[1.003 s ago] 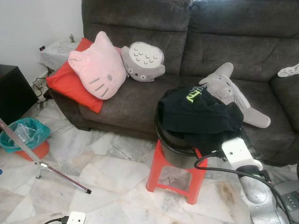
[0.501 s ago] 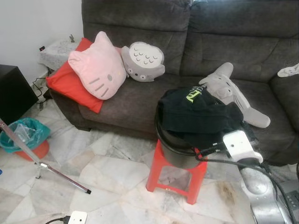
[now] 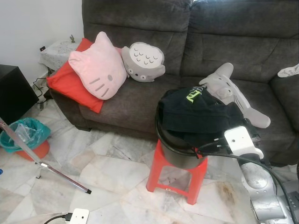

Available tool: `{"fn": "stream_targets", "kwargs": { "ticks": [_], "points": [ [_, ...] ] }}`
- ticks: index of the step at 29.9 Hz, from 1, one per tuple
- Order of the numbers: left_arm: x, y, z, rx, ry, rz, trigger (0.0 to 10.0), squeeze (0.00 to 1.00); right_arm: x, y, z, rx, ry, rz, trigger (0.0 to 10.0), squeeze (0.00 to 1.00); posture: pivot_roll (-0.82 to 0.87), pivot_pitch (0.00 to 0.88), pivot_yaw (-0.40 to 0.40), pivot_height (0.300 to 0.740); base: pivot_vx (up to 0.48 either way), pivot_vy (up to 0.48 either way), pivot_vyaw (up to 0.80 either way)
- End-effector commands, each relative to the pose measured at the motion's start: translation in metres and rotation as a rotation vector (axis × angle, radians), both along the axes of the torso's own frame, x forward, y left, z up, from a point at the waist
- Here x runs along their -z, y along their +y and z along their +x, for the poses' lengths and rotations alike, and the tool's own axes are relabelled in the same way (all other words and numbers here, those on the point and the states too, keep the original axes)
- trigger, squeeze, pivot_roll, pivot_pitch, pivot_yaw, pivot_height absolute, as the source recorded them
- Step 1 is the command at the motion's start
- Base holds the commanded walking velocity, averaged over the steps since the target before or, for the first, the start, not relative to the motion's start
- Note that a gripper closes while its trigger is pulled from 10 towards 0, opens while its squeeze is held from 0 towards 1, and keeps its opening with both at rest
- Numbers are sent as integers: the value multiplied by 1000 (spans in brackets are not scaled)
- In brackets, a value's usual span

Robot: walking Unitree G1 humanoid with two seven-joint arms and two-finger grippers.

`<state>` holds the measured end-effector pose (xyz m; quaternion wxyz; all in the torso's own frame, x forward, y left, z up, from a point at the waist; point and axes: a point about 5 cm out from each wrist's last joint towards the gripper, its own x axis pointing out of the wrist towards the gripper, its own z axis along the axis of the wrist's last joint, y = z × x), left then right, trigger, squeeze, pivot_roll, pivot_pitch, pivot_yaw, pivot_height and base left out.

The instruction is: Hang hanger

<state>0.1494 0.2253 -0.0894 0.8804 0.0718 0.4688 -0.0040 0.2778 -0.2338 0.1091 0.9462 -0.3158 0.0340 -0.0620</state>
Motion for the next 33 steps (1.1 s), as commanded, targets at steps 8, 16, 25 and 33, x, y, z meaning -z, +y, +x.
{"fn": "stream_targets", "kwargs": {
  "ticks": [8, 16, 25, 33],
  "points": [
    [3, 6, -12, 3, 44, 21, 10000, 0, -13, -1, 10, -3, -24, -2, 10000, 0, -120, 0, 19, 740, 0, 0, 0],
    [3, 7, -11, 4, 43, 17, 10000, 0, -9, -9, 8, 38, 16, -14, 10000, 0, -120, 0, 18, 740, 0, 0, 0],
    [3, 5, -9, 7, 38, 18, 10000, 0, -6, -15, 8, 78, 31, 6, 10000, 0, -122, 0, 21, 740, 0, 0, 0],
    [2, 5, -7, 8, 38, 22, 10000, 0, -5, -10, 18, 47, 49, 19, 10000, 0, -121, 0, 23, 740, 0, 0, 0]
  ]
}}
